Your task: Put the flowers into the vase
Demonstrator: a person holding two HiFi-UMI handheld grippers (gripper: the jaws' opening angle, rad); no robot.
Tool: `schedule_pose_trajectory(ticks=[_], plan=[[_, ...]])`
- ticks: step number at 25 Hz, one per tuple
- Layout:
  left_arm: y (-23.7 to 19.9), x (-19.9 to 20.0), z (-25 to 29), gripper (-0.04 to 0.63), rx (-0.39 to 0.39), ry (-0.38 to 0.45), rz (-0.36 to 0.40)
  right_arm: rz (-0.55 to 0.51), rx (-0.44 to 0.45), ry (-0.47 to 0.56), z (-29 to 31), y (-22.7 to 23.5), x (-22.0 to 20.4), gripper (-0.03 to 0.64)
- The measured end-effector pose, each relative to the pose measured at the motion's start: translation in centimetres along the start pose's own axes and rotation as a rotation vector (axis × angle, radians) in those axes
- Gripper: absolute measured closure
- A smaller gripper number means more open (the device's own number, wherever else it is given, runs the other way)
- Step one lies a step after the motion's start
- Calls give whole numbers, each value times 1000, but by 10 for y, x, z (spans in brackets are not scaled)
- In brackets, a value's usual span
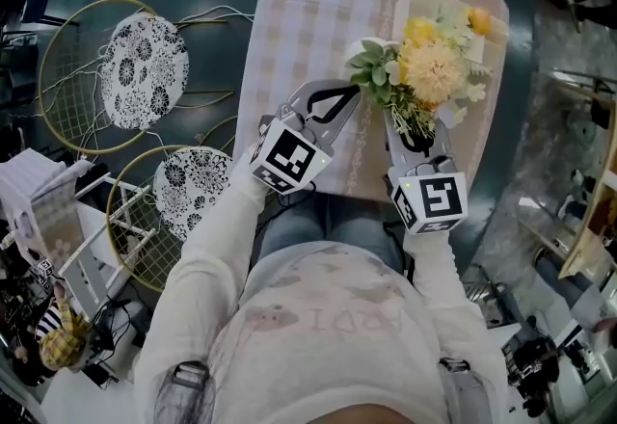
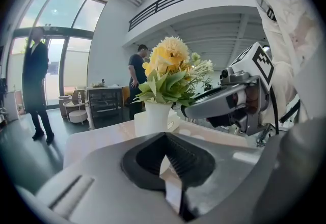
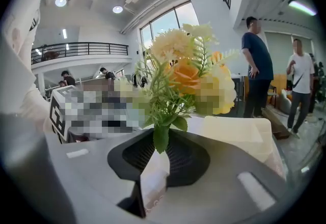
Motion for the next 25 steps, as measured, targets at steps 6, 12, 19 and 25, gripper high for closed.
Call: schedule_pose_trajectory(ticks=[6,12,19,25], plan=[[16,2,-13,595,14,-1,7,44,-4,-10,12,12,-14,515],[28,5,-26,594,29,9,18,3,40,14,5,1,-12,591],[37,35,-42,595,45,75,6,-65,155,29,-23,-37,-2,591],[36,96,-68,595,28,180,-26,-117,258,130,-63,-72,44,591]])
Point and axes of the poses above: the fingertips, and each gripper's own axes: z forward along the fingers, y to its right, x out of its top, the point moved 3 cm from there along -z, backward along the fingers, and after that the axes turned 12 degrees about z, right-handed, at the moved point
